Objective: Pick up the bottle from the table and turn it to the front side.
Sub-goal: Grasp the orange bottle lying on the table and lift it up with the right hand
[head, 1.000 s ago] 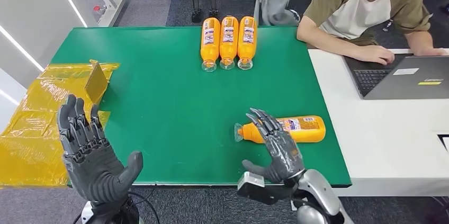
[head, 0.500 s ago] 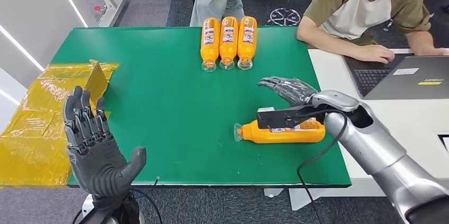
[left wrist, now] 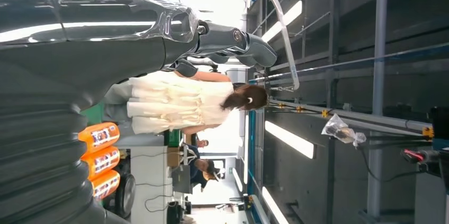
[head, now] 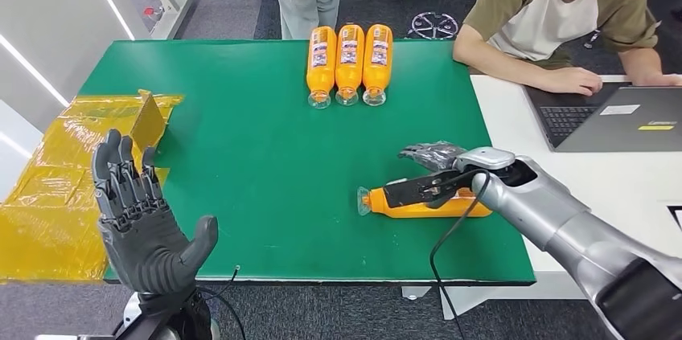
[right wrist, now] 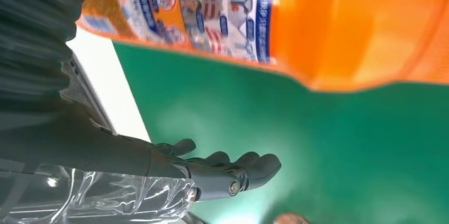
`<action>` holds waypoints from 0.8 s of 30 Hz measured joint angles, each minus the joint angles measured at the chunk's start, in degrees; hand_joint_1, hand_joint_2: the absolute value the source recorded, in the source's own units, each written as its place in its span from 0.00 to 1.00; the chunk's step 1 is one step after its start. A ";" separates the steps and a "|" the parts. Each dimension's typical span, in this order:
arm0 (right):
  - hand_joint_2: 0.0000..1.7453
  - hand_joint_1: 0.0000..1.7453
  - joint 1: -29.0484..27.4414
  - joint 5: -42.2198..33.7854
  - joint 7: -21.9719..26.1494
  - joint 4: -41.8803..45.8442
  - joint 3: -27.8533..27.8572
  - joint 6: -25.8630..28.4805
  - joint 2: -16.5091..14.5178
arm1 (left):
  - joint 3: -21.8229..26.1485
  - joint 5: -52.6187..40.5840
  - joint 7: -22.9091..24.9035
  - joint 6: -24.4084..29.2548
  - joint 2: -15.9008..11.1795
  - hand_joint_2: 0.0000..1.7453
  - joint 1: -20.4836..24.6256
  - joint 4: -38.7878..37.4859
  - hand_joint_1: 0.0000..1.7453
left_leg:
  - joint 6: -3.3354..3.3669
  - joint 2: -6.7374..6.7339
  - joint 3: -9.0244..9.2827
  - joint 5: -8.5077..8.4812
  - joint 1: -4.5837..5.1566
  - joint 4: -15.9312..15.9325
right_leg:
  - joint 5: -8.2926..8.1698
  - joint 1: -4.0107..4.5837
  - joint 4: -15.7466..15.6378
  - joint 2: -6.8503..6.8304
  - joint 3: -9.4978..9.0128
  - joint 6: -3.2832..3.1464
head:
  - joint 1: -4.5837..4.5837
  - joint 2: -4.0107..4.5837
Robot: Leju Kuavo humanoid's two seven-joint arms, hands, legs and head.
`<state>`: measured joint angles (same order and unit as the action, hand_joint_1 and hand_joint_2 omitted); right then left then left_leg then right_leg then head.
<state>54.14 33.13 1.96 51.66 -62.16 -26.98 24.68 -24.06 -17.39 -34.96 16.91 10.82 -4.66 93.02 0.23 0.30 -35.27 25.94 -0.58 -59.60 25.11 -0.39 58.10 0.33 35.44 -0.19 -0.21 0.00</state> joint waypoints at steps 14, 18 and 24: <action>1.00 0.00 -4.85 6.21 -5.13 -10.33 -0.33 10.27 -1.19 | 0.00 0.05 1.32 -0.13 0.00 1.00 -0.14 0.02 0.00 | 0.01 -0.04 0.13 0.02 -0.01 0.00 | 0.01 0.02 -0.01 0.03 -0.04 0.01 | 0.02 0.00; 1.00 0.00 -5.64 7.92 -6.57 -10.05 0.67 10.34 -0.28 | 0.00 0.05 1.34 -0.12 -0.01 1.00 -0.13 0.02 0.00 | 0.04 -0.02 0.19 0.01 -0.01 0.00 | 0.04 0.01 -0.04 0.02 -0.16 0.06 | 0.01 0.00; 1.00 0.00 -6.44 10.57 -8.39 -9.09 2.17 10.10 1.35 | 0.00 0.05 1.44 0.03 -0.02 1.00 -0.14 0.02 0.00 | 0.10 -0.03 0.20 -0.03 0.00 -0.05 | -0.06 -0.03 -0.06 0.03 -0.22 0.17 | 0.01 0.00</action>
<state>47.70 43.70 -6.43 42.57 -59.99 -16.88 26.04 -24.06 -17.33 -33.52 16.94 10.80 -4.80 93.05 0.34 0.28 -35.07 25.91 -0.57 -59.65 25.05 -0.41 58.04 0.35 35.22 -0.02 -0.20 0.00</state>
